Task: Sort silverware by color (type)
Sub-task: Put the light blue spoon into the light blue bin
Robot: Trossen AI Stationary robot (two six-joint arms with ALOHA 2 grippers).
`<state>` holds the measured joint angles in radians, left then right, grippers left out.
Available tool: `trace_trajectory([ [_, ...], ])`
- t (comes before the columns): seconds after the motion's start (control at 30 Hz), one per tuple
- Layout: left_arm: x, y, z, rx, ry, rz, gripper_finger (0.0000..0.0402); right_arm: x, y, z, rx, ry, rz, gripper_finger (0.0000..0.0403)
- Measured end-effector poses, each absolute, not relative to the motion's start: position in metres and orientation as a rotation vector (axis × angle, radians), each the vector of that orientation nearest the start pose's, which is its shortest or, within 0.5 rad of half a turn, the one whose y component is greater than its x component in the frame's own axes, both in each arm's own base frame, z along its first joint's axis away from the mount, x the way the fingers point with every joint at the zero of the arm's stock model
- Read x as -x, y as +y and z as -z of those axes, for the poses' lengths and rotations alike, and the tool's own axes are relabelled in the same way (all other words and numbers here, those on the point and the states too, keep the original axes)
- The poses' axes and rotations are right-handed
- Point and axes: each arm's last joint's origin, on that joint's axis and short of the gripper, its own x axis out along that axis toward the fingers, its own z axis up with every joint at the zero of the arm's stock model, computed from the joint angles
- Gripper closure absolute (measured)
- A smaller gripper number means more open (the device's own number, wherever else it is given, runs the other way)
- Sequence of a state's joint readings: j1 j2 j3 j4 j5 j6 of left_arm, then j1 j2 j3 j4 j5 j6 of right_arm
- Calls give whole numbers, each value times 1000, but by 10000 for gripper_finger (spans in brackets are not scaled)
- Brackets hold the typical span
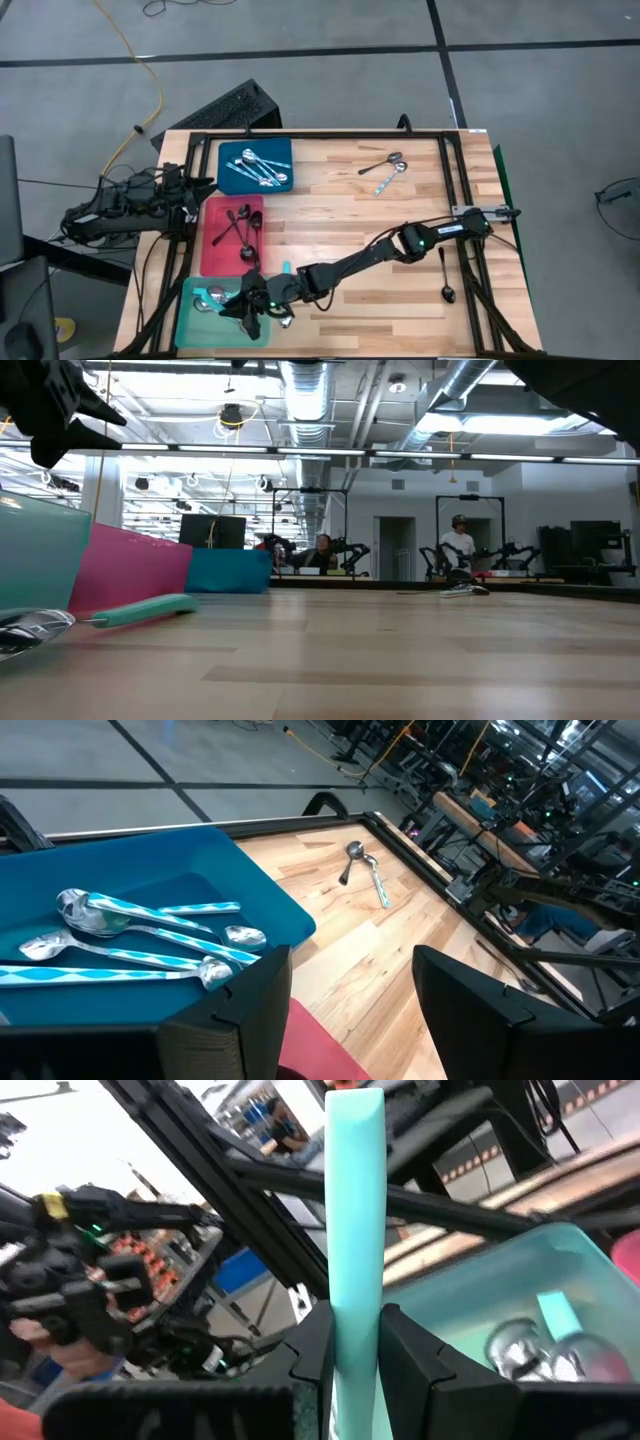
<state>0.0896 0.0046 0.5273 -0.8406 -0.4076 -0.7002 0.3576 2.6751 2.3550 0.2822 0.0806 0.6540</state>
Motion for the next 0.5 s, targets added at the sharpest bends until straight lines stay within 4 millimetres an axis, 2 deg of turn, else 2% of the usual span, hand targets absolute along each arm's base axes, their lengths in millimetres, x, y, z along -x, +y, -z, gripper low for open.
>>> trace_trajectory([
  [0.23, -27, 14, -249, 629, 131, -582, 207, -566, 209, -196, -636, 153, -247, 320],
  [0.5, -27, 14, -249, 629, 133, -580, 207, -569, 209, -182, -660, 159, -241, 320],
])
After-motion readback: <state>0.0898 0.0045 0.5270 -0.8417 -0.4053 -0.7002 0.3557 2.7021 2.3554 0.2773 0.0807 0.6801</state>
